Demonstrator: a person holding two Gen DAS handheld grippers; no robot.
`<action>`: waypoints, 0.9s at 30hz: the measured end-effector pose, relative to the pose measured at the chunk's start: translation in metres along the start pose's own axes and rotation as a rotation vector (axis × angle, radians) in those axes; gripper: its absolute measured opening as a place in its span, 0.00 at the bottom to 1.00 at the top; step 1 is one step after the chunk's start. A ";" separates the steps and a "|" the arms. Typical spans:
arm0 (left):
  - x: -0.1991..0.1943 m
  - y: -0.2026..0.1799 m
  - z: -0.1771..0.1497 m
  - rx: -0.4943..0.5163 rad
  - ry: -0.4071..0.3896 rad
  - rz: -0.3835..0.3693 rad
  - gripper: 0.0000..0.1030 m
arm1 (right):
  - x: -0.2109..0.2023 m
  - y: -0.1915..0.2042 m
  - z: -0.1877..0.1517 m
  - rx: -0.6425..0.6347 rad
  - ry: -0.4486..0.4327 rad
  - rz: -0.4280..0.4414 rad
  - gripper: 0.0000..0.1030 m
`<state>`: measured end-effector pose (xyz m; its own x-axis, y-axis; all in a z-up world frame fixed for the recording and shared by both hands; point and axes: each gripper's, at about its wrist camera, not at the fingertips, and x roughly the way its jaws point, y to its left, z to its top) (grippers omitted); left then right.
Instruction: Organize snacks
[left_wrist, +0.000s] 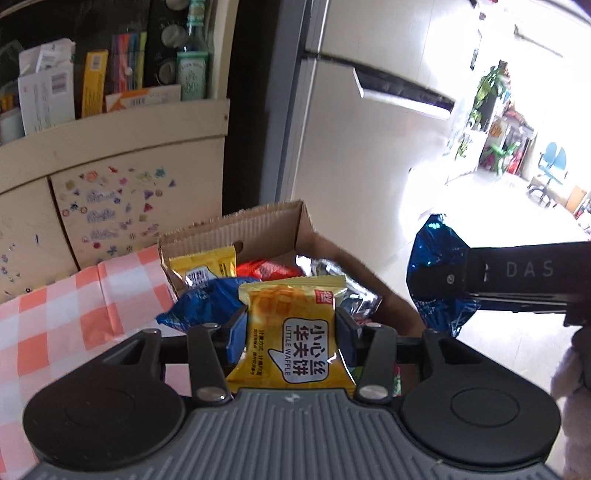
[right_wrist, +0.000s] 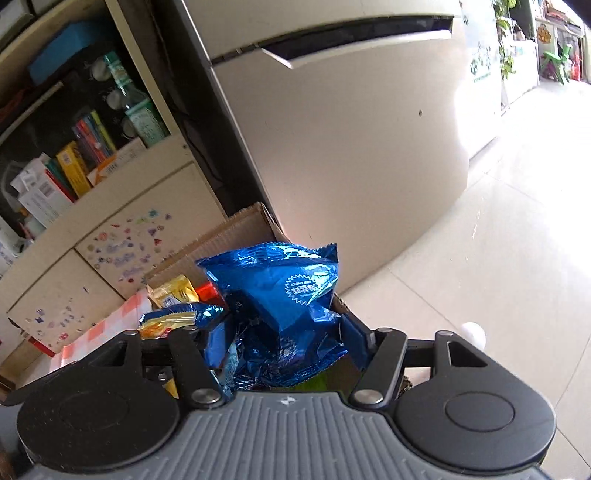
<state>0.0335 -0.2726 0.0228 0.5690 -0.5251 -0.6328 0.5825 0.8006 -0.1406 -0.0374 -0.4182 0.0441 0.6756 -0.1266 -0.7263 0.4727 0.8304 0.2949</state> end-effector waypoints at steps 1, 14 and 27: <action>0.002 -0.003 -0.002 0.008 0.009 0.011 0.56 | 0.002 0.000 0.000 0.010 0.010 -0.002 0.71; -0.014 -0.008 -0.016 0.064 0.077 0.109 0.86 | 0.002 0.004 0.001 0.011 -0.004 -0.011 0.88; -0.023 0.011 -0.013 0.030 0.127 0.172 0.89 | 0.004 0.007 0.000 -0.038 0.006 -0.052 0.93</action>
<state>0.0191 -0.2483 0.0255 0.5846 -0.3398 -0.7368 0.5016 0.8651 -0.0010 -0.0311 -0.4133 0.0430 0.6475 -0.1672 -0.7435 0.4851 0.8429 0.2328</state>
